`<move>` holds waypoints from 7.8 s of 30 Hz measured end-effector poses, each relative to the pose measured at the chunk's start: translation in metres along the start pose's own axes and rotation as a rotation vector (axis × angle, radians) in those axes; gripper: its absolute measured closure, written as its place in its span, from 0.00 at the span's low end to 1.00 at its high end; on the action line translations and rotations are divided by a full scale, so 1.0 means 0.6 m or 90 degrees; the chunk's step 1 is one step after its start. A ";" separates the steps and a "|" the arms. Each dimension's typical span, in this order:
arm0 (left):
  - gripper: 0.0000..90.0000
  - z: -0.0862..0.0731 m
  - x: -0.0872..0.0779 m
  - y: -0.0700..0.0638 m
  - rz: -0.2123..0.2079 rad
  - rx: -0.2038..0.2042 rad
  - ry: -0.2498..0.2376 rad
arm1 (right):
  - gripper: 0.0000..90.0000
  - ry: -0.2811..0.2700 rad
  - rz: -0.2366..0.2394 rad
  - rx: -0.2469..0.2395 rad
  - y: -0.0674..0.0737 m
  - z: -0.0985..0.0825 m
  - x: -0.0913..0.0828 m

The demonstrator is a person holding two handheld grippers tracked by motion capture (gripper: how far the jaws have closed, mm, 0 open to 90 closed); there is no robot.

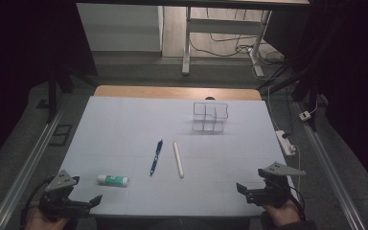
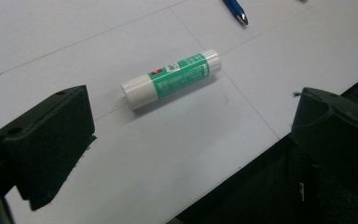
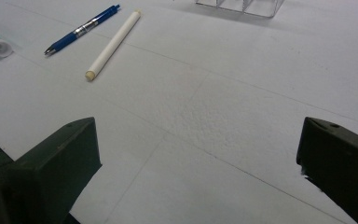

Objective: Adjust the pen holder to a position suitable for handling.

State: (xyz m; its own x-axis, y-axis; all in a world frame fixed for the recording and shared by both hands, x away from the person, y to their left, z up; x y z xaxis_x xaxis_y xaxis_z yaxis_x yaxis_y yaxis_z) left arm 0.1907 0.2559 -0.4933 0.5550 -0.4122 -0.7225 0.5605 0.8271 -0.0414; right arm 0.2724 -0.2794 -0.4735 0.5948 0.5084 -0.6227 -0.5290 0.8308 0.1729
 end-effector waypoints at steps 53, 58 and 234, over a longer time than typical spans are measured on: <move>0.00 -0.003 0.005 0.001 -0.057 -0.006 0.019 | 0.00 0.041 0.060 -0.079 0.034 0.035 0.043; 0.00 -0.003 0.005 0.002 -0.059 -0.007 0.018 | 0.00 0.035 0.069 -0.084 0.028 0.047 0.059; 0.00 -0.002 0.010 0.001 -0.076 -0.001 0.034 | 0.98 0.315 0.291 -0.591 0.047 0.285 0.316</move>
State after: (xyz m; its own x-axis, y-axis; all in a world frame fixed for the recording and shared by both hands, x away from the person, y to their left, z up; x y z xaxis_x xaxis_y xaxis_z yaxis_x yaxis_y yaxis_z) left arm 0.1938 0.2543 -0.4985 0.4512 -0.4871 -0.7477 0.6191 0.7743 -0.1309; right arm 0.4738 -0.1209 -0.4562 0.0371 0.4039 -0.9141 -0.9992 -0.0014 -0.0411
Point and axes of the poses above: each handheld gripper's, and its own axes: x roughly forward along the jaws, z roughly out of its top, y roughly to its left, the point moved 3 cm from there along x, roughly forward along the jaws, and after that the axes turned 5 degrees about x, right-handed, at the moved point
